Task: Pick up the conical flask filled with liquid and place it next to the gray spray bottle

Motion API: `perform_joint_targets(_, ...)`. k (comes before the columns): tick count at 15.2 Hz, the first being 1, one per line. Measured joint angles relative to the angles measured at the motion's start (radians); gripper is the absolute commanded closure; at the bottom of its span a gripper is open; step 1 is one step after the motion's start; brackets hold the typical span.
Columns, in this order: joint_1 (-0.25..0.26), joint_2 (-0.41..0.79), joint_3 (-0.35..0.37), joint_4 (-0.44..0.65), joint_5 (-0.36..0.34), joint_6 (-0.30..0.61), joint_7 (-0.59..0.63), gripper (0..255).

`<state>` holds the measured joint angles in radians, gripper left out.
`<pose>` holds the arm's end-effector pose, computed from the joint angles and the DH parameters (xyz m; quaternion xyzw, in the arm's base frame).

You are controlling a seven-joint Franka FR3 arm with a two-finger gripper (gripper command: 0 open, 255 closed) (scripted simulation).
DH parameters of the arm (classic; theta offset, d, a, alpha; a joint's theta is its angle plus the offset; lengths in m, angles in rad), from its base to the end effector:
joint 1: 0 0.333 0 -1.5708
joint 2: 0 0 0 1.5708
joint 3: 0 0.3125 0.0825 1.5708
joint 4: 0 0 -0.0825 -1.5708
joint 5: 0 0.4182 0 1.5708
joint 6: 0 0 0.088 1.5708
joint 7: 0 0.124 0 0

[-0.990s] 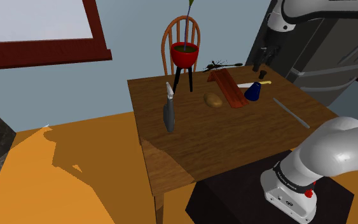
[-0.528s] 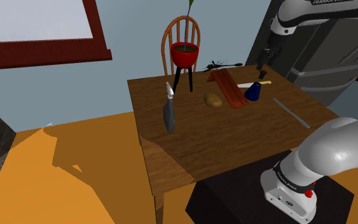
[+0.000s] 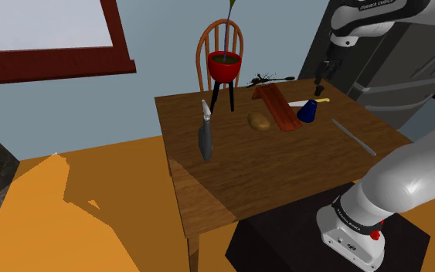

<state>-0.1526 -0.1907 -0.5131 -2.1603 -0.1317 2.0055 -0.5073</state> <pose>0.4110 -0.3422 0.4347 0.9987 -0.0482 -0.0013 0.0151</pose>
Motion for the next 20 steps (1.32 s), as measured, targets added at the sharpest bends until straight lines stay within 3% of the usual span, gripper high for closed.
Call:
perform_joint_targets(3,-0.010,0.098,-0.045,0.071,0.056,0.019,-0.082,0)
perform_joint_targets(10,-0.019,0.152,-0.061,0.026,0.086,0.109,-0.119,0)
perform_joint_targets(17,-0.018,0.159,-0.062,0.018,0.090,0.124,-0.121,0)
perform_joint_targets(18,-0.018,0.159,-0.062,0.018,0.090,0.124,-0.121,255)
perform_joint_targets(20,-0.018,0.158,-0.062,0.018,0.090,0.124,-0.121,255)
